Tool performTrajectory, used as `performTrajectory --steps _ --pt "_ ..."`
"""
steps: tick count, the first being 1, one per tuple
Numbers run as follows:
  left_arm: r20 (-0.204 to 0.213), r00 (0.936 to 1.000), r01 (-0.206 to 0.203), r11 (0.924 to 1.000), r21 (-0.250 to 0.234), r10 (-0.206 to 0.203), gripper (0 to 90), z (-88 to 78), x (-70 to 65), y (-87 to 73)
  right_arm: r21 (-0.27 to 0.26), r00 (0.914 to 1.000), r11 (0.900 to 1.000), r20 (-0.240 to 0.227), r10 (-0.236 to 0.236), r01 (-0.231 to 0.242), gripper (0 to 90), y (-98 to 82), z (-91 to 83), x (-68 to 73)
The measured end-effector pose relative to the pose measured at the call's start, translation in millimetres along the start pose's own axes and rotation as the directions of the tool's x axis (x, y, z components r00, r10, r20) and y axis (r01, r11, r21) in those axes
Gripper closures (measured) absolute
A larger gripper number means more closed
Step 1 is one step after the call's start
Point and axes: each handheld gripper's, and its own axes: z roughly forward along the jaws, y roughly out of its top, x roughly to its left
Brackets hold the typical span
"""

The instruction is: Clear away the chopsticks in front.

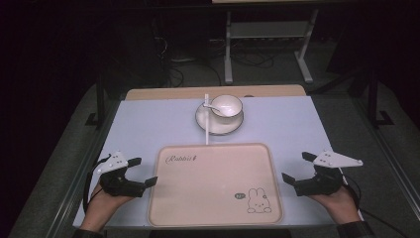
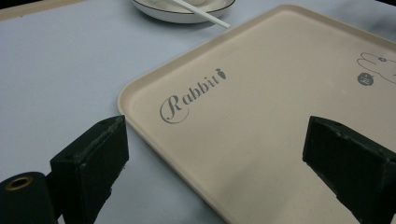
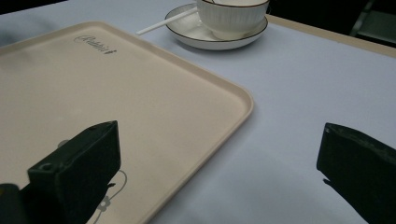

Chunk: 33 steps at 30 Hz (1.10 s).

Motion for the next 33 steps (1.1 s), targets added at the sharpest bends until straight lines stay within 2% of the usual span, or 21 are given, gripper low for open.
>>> performTrajectory --steps 4,6,11,21,33 --pt "-0.005 1.0 -0.001 1.0 0.003 0.001 6.4 3.2 2.2 3.9 0.01 1.0 1.0 -0.007 0.001 -0.001 0.0 -0.2 1.5 -0.7" --pt "-0.002 0.9999 0.014 0.9999 0.002 -0.014 6.4 7.0 5.0 8.6 0.015 1.0 1.0 -0.009 -0.001 0.002 0.0 -0.4 2.6 -0.9" --pt "0.001 0.9997 0.022 0.9997 0.004 -0.022 6.4 16.1 8.0 18.7 0.021 0.9999 1.0 -0.009 0.006 -0.006 0.0 0.0 3.2 -1.6" --pt "0.019 0.9998 0.008 0.9998 0.019 -0.008 6.4 36.1 8.4 34.2 0.019 1.0 1.0 -0.009 0.002 -0.002 0.0 0.4 2.9 -0.6" --pt "0.029 0.9995 0.015 0.9996 0.022 -0.015 6.4 61.4 11.6 53.6 0.024 0.9999 1.0 -0.01 0.002 -0.002 0.0 0.0 3.0 -0.8"
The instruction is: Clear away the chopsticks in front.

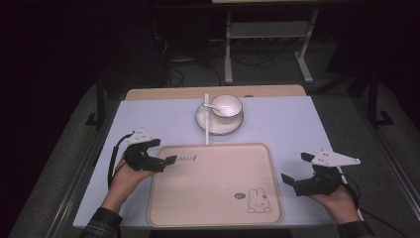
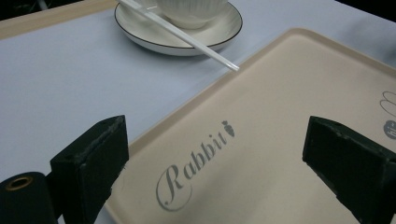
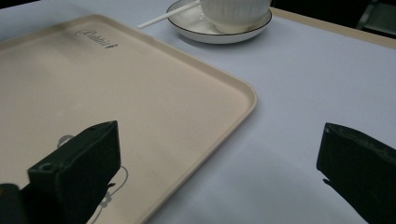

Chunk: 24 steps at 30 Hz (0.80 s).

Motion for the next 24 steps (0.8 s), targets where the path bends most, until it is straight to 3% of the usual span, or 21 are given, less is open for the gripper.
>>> performTrajectory --steps 17,24 --pt "0.004 1.0 0.0 0.9998 0.02 0.0 6.9 41.3 5.4 32.5 0.005 1.0 1.0 0.001 -0.005 0.005 0.0 0.1 -0.8 0.2" --pt "-0.004 0.9999 -0.016 0.9998 0.015 0.016 13.2 64.4 6.4 55.1 0.0 1.0 1.0 0.004 -0.003 0.003 0.0 0.3 -1.5 -0.3"
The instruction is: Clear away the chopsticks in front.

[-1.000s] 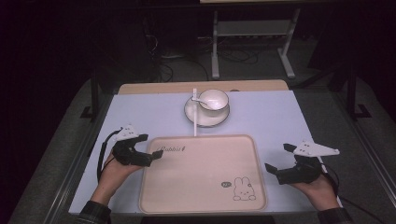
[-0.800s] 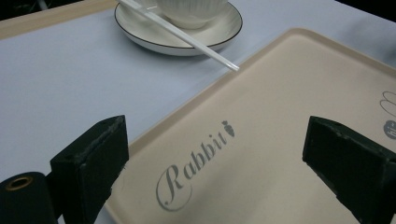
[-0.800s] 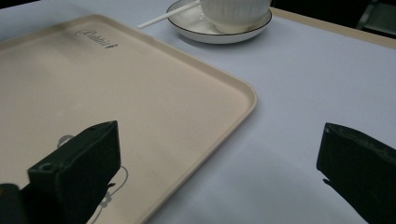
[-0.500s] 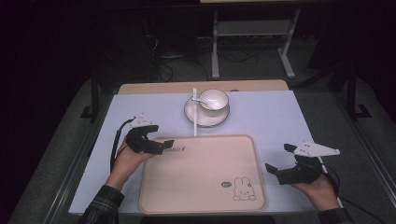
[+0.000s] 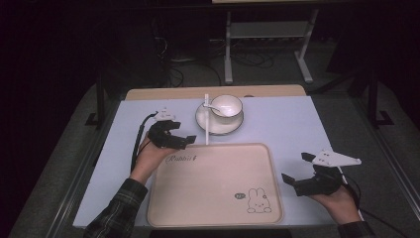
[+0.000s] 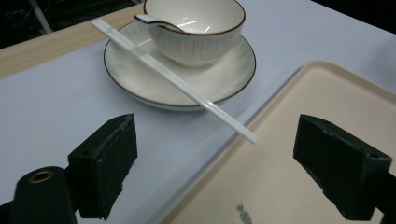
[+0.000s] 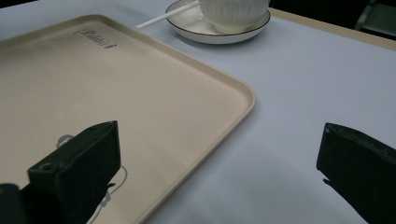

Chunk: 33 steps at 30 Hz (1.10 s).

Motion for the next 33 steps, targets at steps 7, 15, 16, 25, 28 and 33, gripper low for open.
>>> performTrajectory --steps 7,15,16,25,28,33 --pt "-0.024 0.9997 -0.011 0.9997 0.022 0.012 18.2 21.3 0.4 13.1 0.0 1.0 1.0 -0.001 0.002 -0.002 0.0 -0.2 -0.1 -0.2" --pt "-0.043 0.999 0.011 0.9983 0.057 -0.008 30.7 50.3 6.6 23.3 -0.003 1.0 1.0 -0.003 0.003 -0.003 0.0 -0.3 -0.6 -0.3" --pt "-0.049 0.9988 0.012 0.9978 0.065 -0.009 32.1 54.3 7.3 24.3 -0.002 1.0 1.0 -0.004 0.005 -0.005 0.0 -0.3 -0.7 -0.3" --pt "-0.073 0.9973 0.021 0.9929 0.117 -0.013 44.5 82.1 13.2 26.4 -0.008 0.9999 1.0 -0.006 0.009 -0.009 0.0 -0.7 -2.0 -0.9" --pt "-0.068 0.9972 0.037 0.9926 0.116 -0.029 46.6 87.3 16.6 26.9 -0.008 0.9999 1.0 -0.006 0.01 -0.01 0.0 -0.9 -2.0 -1.1" --pt "-0.071 0.9968 0.046 0.989 0.14 -0.037 50.3 98.8 20.3 26.8 -0.011 0.9999 1.0 -0.008 0.014 -0.014 0.0 -0.6 -2.3 -1.2"
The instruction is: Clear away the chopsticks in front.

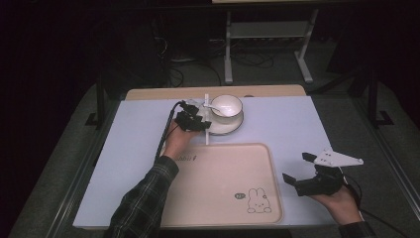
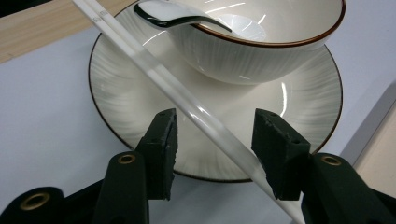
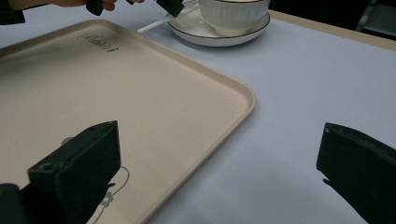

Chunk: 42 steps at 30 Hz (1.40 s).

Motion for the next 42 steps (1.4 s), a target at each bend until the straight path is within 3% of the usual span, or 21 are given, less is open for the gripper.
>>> performTrajectory --steps 11,19,30,42 --pt "-0.026 0.9996 -0.012 0.9995 0.03 0.013 58.2 12.9 -4.3 8.1 0.0 1.0 1.0 -0.002 0.0 0.0 0.0 -0.7 -1.0 -0.4" --pt "-0.075 0.9964 -0.036 0.9976 0.059 0.04 61.2 19.3 -0.1 12.4 -0.002 1.0 1.0 -0.002 0.002 -0.002 0.0 -1.2 -2.1 -1.3" --pt "-0.108 0.9927 -0.046 0.9965 0.07 0.054 69.0 25.6 5.5 15.6 -0.004 1.0 1.0 -0.001 0.009 -0.009 0.0 -1.6 -2.9 -2.3" --pt "-0.134 0.9904 -0.024 0.9973 0.07 0.033 78.0 25.9 15.1 14.2 -0.006 0.9999 1.0 -0.002 0.01 -0.01 0.0 -2.1 -3.6 -3.2"
